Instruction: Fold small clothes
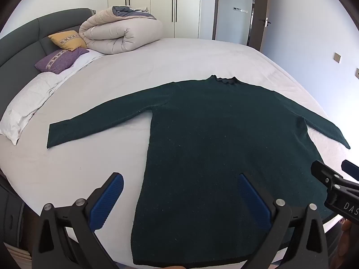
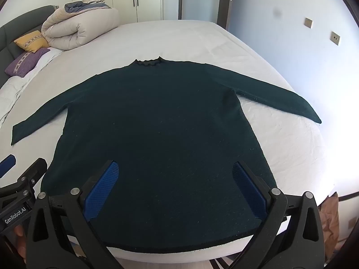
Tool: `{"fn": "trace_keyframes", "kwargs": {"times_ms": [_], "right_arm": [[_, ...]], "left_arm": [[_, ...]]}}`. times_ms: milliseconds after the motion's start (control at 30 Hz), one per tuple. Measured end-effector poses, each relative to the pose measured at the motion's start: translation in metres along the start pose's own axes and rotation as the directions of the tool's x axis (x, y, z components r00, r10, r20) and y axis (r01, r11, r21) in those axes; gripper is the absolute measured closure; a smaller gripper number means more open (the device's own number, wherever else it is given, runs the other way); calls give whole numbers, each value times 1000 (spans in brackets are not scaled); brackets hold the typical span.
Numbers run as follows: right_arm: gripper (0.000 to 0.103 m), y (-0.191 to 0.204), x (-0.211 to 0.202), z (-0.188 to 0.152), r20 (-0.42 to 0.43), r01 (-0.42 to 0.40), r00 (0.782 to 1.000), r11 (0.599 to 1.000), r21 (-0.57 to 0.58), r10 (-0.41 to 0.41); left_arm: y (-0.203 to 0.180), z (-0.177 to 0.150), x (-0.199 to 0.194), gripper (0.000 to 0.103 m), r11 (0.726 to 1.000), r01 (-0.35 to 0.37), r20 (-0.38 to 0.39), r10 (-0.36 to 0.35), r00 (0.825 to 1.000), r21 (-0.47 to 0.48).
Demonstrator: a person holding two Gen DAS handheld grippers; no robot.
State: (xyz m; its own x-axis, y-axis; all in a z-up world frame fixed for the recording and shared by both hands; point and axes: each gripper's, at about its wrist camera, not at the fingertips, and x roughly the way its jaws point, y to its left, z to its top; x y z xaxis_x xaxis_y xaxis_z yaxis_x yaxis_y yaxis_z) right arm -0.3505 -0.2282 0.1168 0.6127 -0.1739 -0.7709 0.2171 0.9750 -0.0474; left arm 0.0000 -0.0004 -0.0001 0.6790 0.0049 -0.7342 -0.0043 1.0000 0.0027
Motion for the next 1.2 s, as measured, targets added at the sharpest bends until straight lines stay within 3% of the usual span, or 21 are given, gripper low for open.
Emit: {"fn": "trace_keyframes", "kwargs": {"times_ms": [133, 300, 1200], "right_arm": [[0, 0, 0, 0, 1, 3, 1000, 1000, -2, -3], [0, 0, -1, 0, -3, 1, 1000, 1000, -3, -1], [0, 7, 7, -4, -16, 8, 1000, 1000, -23, -9]], "left_arm": [[-2, 4, 5, 0, 1000, -3, -35, 2, 999, -10], [8, -2, 8, 0, 999, 21, -10, -21, 1000, -30], [8, -13, 9, 0, 999, 22, -27, -23, 999, -28]]}}
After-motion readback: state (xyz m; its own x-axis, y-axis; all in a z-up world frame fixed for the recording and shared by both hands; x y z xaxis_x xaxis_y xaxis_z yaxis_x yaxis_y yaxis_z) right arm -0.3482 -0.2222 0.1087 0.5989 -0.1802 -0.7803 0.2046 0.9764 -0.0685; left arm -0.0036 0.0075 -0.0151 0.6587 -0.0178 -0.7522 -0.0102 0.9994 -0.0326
